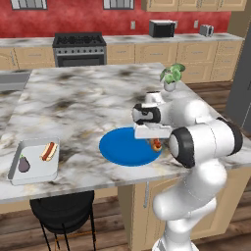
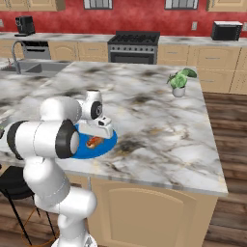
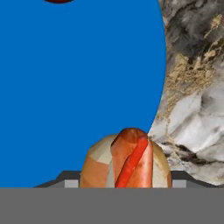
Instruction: Place one cooked food and one vegetable from the large plate to each tupperware container.
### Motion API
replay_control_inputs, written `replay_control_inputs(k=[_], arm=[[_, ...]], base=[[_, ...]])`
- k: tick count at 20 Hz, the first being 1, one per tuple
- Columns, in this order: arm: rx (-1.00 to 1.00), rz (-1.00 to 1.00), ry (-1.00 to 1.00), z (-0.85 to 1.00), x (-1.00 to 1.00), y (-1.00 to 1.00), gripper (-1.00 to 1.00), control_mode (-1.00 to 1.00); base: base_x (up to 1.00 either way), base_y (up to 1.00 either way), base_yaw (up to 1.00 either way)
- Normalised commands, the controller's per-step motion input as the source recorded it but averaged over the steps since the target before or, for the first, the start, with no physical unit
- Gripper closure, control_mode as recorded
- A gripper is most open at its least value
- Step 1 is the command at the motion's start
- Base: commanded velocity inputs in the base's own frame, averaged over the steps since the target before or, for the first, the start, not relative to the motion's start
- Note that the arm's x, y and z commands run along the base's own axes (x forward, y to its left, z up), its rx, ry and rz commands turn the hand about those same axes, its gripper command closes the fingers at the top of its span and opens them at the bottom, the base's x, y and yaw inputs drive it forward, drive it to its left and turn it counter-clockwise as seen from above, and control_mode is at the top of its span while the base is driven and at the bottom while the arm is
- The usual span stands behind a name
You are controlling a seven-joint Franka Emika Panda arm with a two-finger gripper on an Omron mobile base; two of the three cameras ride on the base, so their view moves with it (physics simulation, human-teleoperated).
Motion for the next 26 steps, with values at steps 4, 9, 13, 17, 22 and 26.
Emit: replay_control_inputs(k=[4, 9, 13, 17, 22, 26], arm=[[0.00, 0.00, -0.08, 0.89, -0.56, 0.03, 1.00, -1.00], [0.00, 0.00, -0.02, 0.69, -0.46, 0.06, 1.00, -1.00], [0.00, 0.00, -0.08, 0.75, -0.57, 0.02, 1.00, -1.00], [0.00, 0.00, -0.12, 0.80, -0.57, 0.05, 1.00, -1.00], [0.00, 0.00, -0.07, 0.63, -0.55, 0.12, 1.00, -1.00], [0.00, 0.00, -0.03, 0.19, -0.65, 0.54, 1.00, 1.00]], base=[[0.00, 0.00, 0.00], [0.00, 0.00, 0.00], [0.00, 0.00, 0.00], [0.00, 0.00, 0.00], [0.00, 0.00, 0.00], [-0.22, 0.25, 0.00]])
